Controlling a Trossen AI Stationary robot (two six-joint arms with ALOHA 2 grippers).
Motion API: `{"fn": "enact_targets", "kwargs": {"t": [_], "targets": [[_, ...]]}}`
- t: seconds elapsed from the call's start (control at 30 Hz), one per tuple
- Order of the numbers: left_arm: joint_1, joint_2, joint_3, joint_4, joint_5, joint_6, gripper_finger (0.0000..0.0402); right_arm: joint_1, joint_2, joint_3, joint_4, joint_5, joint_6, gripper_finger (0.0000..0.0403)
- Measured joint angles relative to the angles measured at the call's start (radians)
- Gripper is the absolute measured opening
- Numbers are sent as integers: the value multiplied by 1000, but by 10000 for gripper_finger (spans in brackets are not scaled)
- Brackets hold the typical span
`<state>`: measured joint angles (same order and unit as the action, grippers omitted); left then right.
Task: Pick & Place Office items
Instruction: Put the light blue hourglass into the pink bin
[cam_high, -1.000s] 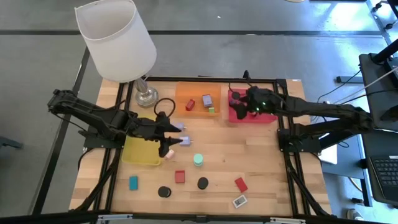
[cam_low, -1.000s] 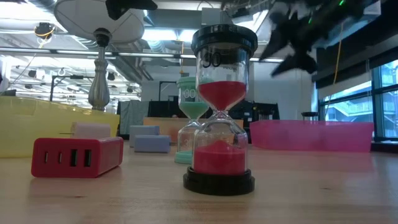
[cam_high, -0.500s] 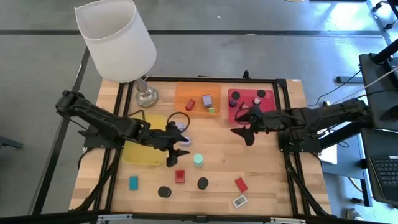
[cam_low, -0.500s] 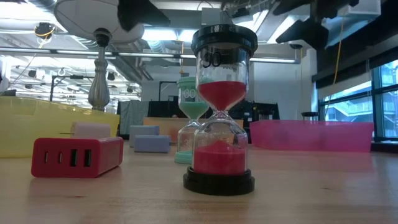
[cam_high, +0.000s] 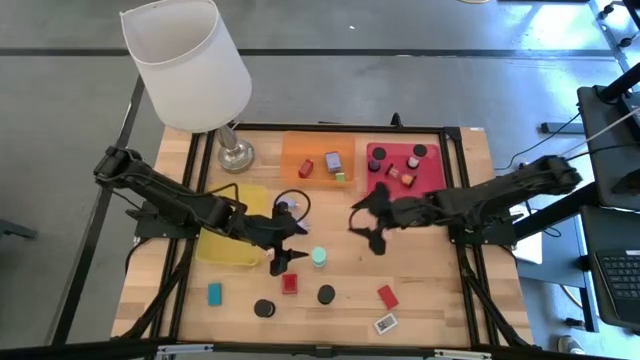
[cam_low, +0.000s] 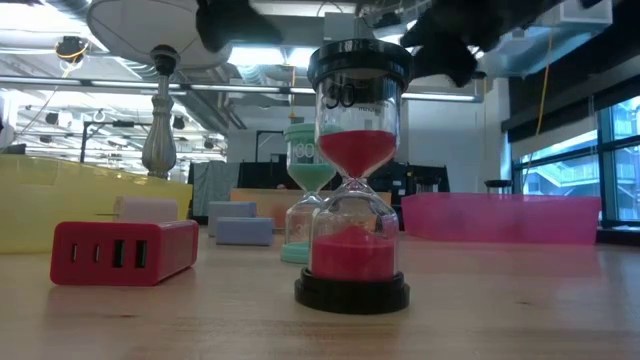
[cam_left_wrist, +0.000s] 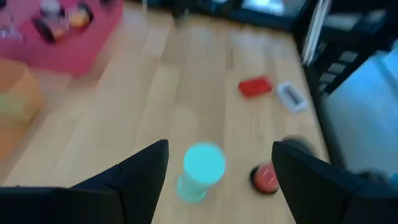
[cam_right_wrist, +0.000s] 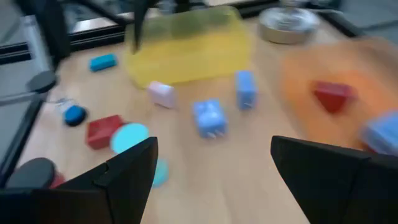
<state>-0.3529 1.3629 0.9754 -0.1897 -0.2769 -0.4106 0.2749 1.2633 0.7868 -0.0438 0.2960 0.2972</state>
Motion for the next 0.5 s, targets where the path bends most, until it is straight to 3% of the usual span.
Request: {"fn": "enact_targets", "kwargs": {"t": [0.3,0.5], "targets": [[-7,-52,0,-5,43,-117,281,0,278,0,342,-213,-150,315],[-12,-62,0,-11,36,-144,281,0,378,0,472,-274,-151,315]]}}
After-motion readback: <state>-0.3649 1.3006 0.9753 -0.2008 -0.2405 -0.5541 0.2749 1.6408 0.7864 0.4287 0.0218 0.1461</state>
